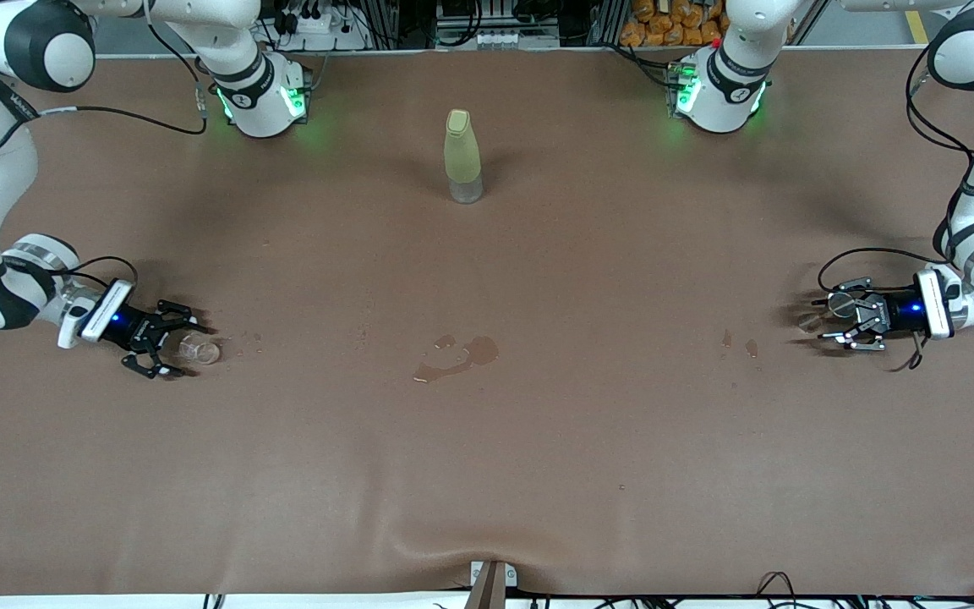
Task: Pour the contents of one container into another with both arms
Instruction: 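Close the left gripper on the jigger while the right gripper grasps the beaker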
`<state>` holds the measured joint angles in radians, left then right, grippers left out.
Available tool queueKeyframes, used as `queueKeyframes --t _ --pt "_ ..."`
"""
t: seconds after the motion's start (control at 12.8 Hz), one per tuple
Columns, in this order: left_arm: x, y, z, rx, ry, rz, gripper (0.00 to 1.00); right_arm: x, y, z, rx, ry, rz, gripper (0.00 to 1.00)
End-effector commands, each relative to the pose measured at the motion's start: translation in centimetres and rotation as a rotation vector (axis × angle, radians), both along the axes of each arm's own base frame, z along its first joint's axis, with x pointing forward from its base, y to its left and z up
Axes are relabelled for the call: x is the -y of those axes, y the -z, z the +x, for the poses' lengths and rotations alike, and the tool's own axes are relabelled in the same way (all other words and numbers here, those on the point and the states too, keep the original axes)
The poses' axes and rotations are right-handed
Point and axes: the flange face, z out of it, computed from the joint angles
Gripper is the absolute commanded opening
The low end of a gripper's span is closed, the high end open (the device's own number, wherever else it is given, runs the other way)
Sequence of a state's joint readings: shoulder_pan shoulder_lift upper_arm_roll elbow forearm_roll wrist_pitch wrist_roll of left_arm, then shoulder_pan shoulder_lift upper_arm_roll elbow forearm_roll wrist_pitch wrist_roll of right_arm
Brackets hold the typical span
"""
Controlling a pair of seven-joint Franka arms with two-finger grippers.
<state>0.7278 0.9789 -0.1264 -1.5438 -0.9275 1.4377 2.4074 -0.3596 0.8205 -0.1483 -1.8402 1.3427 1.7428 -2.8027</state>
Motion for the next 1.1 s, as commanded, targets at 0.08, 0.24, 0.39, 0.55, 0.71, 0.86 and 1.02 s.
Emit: queueKeyframes --t 0.08,0.24,0.39,0.55,0.71,0.86,1.02 --pt "-0.2 0.5 0.1 0.042 0.0 -0.022 0.61 -1.5 1.6 0.1 0.228 -0.039 -0.033 1.0" --pt "-0.2 0.4 0.2 0.045 -0.002 -0.02 0.61 -1.7 1.8 0.1 0.231 -0.041 -0.032 1.0" --pt "-0.4 0.7 -0.1 0.043 -0.01 -0.027 0.64 -2.0 1.7 0.3 0.253 -0.039 -0.032 1.0" --pt "-0.7 0.8 -0.3 0.042 -0.016 -0.027 0.7 -2.5 1.9 0.5 0.277 -0.037 -0.033 1.0" --pt "-0.8 0.8 -0.3 0.041 -0.017 -0.026 0.71 -2.6 2.0 0.6 0.284 -0.041 -0.034 1.0" --pt "-0.9 0.8 -0.4 0.04 -0.014 -0.022 0.71 -2.8 2.2 0.6 0.297 -0.032 -0.033 1.0" --pt "-1.2 0.5 -0.4 0.043 -0.021 -0.019 0.68 -3.2 2.7 0.6 0.299 -0.027 -0.026 1.0"
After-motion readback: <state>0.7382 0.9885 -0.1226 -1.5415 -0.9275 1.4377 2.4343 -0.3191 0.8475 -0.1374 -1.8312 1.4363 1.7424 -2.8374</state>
